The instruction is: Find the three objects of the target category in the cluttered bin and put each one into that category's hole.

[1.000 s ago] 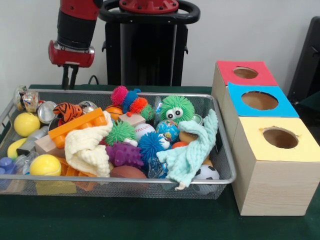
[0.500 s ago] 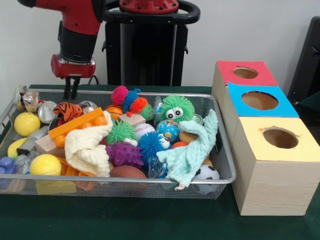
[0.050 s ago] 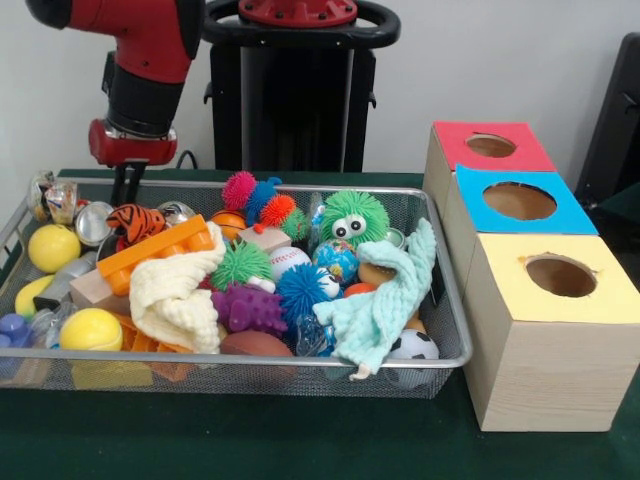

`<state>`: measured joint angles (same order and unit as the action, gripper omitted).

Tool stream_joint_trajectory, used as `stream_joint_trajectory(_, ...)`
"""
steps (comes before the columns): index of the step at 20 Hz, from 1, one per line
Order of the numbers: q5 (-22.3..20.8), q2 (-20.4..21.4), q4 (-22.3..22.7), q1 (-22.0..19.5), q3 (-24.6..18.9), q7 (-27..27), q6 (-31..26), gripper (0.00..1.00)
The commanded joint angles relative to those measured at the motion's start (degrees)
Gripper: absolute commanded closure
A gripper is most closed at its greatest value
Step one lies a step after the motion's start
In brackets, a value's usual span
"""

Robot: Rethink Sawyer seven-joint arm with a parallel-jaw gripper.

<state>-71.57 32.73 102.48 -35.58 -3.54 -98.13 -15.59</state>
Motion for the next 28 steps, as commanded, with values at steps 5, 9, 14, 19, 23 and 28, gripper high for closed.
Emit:
stream_joint_trajectory(5, -5.2, -6.2, -9.6, 0.8, 3.3, -3.0, -0.4, 1.00)
stream_joint_trajectory(9, -2.9, -6.6, -10.0, -1.5, 1.4, 0.9, -1.5, 1.00)
stream_joint_trajectory(14, -3.1, -8.2, -11.9, -3.2, 0.6, 2.2, -0.8, 1.00)
stream_joint_trajectory(19, -2.7, -8.3, -11.9, -3.6, 0.0, 3.0, -0.9, 1.00)
stream_joint_trajectory(23, -2.9, -8.1, -11.7, -2.9, 0.2, 3.0, -1.3, 1.00)
stream_joint_trajectory(28, -2.9, -7.9, -11.5, -2.7, 0.4, 2.8, -1.2, 0.00)
